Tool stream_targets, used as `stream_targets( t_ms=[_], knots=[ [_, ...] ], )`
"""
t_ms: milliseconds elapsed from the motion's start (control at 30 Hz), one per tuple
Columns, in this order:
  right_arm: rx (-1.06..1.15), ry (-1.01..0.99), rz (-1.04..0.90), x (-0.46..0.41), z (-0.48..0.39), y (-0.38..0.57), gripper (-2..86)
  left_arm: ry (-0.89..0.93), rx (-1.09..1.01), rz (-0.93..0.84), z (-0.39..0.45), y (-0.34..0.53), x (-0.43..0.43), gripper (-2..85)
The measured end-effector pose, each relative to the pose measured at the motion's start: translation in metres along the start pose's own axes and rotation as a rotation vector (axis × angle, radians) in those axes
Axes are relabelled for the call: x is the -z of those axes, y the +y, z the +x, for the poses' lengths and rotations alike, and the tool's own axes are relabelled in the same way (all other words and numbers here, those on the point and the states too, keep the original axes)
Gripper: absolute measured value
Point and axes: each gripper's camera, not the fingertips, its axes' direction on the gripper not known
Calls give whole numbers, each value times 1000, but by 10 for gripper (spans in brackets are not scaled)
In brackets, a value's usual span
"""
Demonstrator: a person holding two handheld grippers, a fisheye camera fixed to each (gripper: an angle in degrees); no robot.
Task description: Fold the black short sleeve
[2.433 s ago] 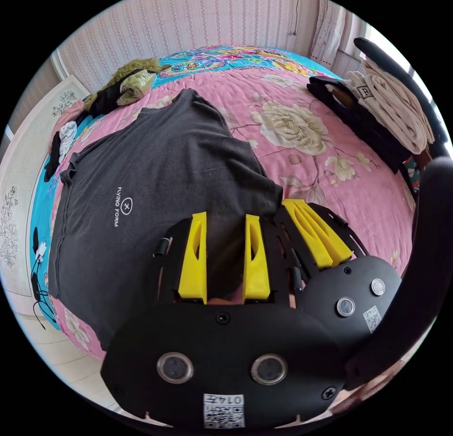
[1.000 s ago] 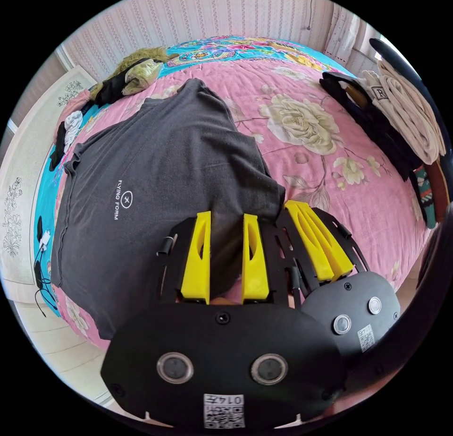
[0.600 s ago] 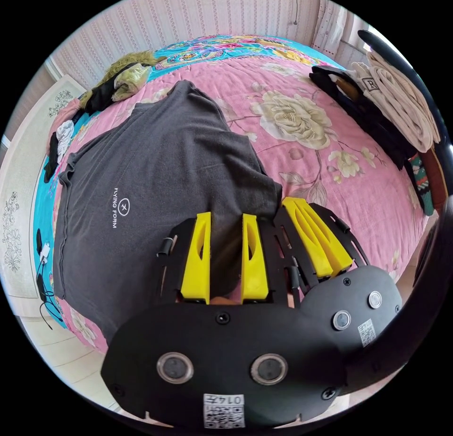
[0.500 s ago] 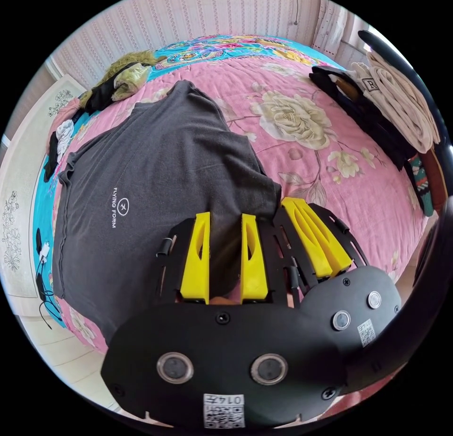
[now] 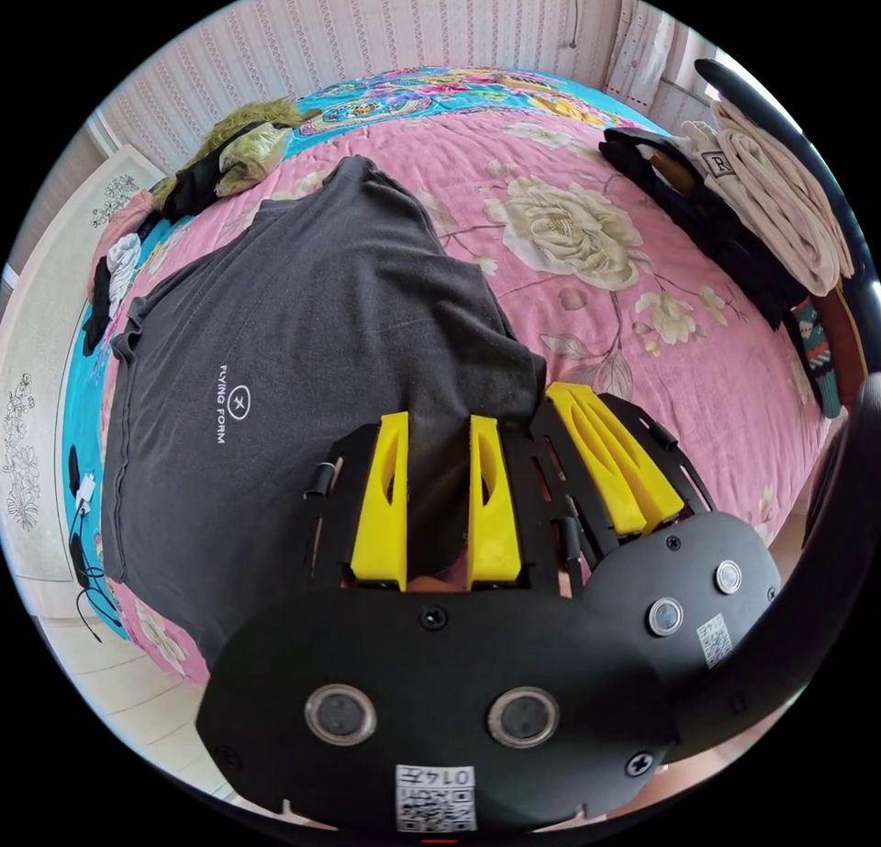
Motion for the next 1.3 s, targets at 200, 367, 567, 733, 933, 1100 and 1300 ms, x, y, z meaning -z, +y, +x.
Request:
stream_targets(
  t_ms=[200, 367, 567, 733, 933, 1100, 1300],
  knots=[
    [7, 12, -8, -10, -7, -3, -3, 11, -4, 2, -29, 19, -12, 97],
    [24, 21, -14, -18, -13, -5, -3, 38, -15, 13, -62, 40, -23, 105],
    [20, 2, -13, -29, -15, -7, -3, 77, -15, 41, -108, 64, -27, 101],
    [20, -15, 16, -19, -7, -2, 32, 100, -31, 156, -180, 101, -9, 108],
    [56, -328, -46, 8, 0, 32, 104, 51, 15, 136, -305, 174, 3, 119],
    [220, -486, -200, 13, -54, 71, 87, 84, 157, 8, -394, 234, -7, 109],
    [299, -521, -316, -1, -108, 87, 98, 167, 97, -93, -420, 287, -32, 99]
  ],
)
